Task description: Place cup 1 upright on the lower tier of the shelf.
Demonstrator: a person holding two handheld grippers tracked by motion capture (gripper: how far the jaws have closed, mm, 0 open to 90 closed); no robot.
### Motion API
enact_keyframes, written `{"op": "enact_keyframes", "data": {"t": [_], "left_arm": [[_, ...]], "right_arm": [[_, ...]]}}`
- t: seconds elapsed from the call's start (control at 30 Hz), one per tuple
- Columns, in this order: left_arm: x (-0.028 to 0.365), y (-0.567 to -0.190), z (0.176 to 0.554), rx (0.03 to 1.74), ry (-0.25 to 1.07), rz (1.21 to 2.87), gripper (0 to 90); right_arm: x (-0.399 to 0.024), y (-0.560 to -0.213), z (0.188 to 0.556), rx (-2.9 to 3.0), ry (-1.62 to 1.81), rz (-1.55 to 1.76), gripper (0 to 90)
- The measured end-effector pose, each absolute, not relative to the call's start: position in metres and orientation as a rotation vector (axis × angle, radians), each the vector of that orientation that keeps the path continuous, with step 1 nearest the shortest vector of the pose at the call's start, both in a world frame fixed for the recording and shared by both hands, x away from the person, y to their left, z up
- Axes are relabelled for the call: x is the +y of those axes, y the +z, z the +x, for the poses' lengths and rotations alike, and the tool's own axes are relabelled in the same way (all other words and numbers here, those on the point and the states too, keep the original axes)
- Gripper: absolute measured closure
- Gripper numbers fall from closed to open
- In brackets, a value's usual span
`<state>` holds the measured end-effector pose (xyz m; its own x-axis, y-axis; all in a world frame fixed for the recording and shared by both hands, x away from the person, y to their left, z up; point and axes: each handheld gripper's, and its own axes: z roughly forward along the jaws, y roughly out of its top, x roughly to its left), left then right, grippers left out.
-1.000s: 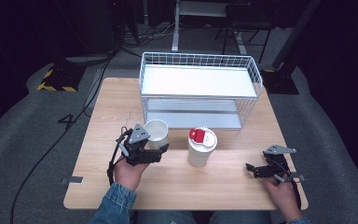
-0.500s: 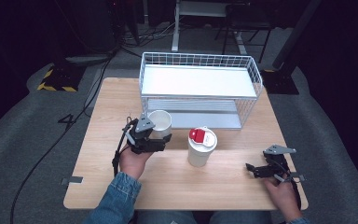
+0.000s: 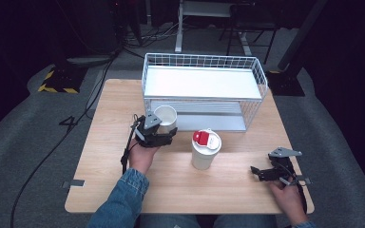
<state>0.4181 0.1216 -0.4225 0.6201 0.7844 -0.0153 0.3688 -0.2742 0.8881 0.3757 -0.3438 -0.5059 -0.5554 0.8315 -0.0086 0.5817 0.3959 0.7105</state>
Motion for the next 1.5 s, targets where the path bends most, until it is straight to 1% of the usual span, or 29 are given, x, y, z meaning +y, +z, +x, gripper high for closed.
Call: {"op": "enact_keyframes", "data": {"t": [0.43, 0.57, 0.83, 1.1, 1.33, 1.5], "left_arm": [[0.119, -0.433, 0.449, 0.967, 0.517, 1.847, 22.9], [0.117, -0.443, 0.459, 1.012, 0.508, 1.821, 22.9], [0.114, -0.455, 0.475, 1.083, 0.542, 1.802, 22.8], [0.113, -0.456, 0.48, 1.083, 0.548, 1.8, 22.9], [0.096, -0.456, 0.483, 1.049, 0.556, 1.83, 22.9], [0.091, -0.461, 0.489, 1.057, 0.539, 1.83, 22.9]], "right_arm": [[-0.344, -0.506, 0.376, 2.296, 0.951, 1.221, 0.6], [-0.344, -0.506, 0.376, 2.296, 0.951, 1.22, 0.6], [-0.344, -0.506, 0.376, 2.296, 0.952, 1.221, 0.6], [-0.344, -0.506, 0.376, 2.295, 0.951, 1.22, 0.5], [-0.344, -0.506, 0.376, 2.295, 0.951, 1.22, 0.6], [-0.344, -0.506, 0.376, 2.295, 0.951, 1.22, 0.6]]}}
